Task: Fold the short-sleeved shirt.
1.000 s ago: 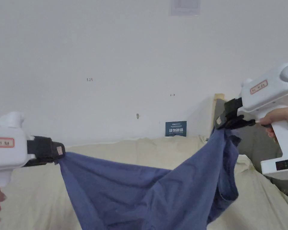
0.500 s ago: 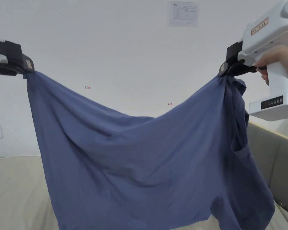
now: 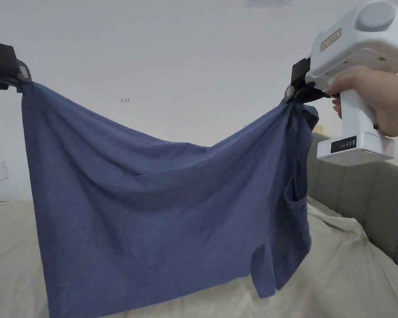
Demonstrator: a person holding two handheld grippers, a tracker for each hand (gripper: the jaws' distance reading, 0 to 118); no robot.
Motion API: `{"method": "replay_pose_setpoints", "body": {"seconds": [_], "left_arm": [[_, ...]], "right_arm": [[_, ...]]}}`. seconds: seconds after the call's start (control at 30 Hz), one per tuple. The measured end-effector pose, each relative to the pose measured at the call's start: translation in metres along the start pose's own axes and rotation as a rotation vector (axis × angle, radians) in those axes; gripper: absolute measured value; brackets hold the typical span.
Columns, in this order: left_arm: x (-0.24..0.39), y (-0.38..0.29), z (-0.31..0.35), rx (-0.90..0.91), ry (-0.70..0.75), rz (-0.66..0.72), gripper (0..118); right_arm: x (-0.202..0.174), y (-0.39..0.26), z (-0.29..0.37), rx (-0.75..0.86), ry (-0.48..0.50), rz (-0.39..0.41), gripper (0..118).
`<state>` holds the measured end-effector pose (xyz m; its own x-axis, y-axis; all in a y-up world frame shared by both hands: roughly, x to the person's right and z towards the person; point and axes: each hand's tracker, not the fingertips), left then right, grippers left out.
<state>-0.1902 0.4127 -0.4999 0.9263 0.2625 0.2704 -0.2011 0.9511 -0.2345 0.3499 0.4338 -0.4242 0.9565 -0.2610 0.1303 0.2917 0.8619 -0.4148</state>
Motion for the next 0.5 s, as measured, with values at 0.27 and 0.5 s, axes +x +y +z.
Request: {"method": "replay_pose_setpoints", "body": {"seconds": [0.27,0.5], "left_arm": [[-0.034,-0.083,0.013,-0.102,-0.053,0.006,8],[-0.05,-0.195,0.08,-0.225,-0.114,0.034,8]], "right_arm": [[0.019,-0.085,-0.023,-0.101,0.101,-0.024,0],[0.062,-0.197,0.007,-0.164,0.129,0.01,0]]}}
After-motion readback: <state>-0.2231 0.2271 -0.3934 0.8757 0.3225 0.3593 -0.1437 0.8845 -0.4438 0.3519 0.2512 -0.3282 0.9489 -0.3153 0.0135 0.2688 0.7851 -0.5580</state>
